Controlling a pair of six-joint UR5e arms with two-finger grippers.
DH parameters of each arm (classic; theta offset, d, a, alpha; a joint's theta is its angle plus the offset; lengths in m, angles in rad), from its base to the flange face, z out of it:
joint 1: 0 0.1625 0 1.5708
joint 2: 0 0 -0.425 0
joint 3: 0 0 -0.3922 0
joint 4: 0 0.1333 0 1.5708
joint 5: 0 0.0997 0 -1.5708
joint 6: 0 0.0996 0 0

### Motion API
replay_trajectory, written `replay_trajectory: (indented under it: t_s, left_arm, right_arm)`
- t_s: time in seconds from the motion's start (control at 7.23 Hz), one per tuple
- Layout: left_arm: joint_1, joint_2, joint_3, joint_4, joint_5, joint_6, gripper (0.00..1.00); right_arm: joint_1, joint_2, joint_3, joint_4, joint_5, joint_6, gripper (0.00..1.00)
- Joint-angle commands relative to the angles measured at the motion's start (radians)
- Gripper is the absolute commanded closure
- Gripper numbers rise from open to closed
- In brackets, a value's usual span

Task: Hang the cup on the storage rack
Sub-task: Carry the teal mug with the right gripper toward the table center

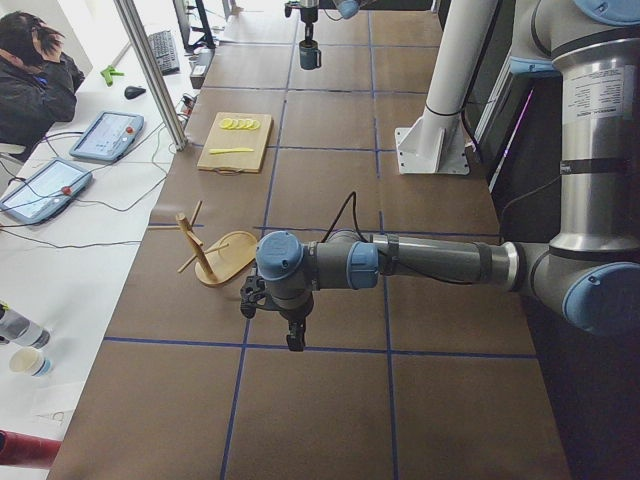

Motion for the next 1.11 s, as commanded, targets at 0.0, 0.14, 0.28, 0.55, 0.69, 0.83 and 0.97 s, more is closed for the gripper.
replay_trajectory:
  t_s: [0.0, 0.14, 0.28, 0.55, 0.69, 0.83, 0.97]
  left_arm:
    - [0.0, 0.0, -0.003, 0.0, 0.0, 0.0, 0.0]
    - [0.0, 0.0, -0.001, 0.0, 0.0, 0.0, 0.0]
    - [0.0, 0.0, 0.002, 0.0, 0.0, 0.002, 0.0]
    - [0.002, 0.0, 0.003, 0.0, -0.002, 0.002, 0.0]
    - [0.002, 0.0, 0.005, 0.0, -0.002, 0.002, 0.0]
    - [0.002, 0.0, 0.005, 0.0, -0.002, 0.002, 0.0]
    - [0.002, 0.0, 0.005, 0.0, -0.002, 0.002, 0.0]
  right_arm:
    - [-0.17, 0.157, -0.011, -0.068, -0.111, 0.244, 1.0]
    - [-0.246, 0.229, -0.053, -0.067, -0.175, 0.356, 1.0]
    - [-0.309, 0.295, -0.107, -0.065, -0.231, 0.451, 1.0]
    - [-0.373, 0.404, -0.239, -0.055, -0.294, 0.549, 1.0]
    - [-0.398, 0.44, -0.311, -0.026, -0.315, 0.579, 1.0]
    - [-0.415, 0.467, -0.384, 0.037, -0.323, 0.607, 1.0]
    - [-0.427, 0.469, -0.394, 0.05, -0.323, 0.621, 1.0]
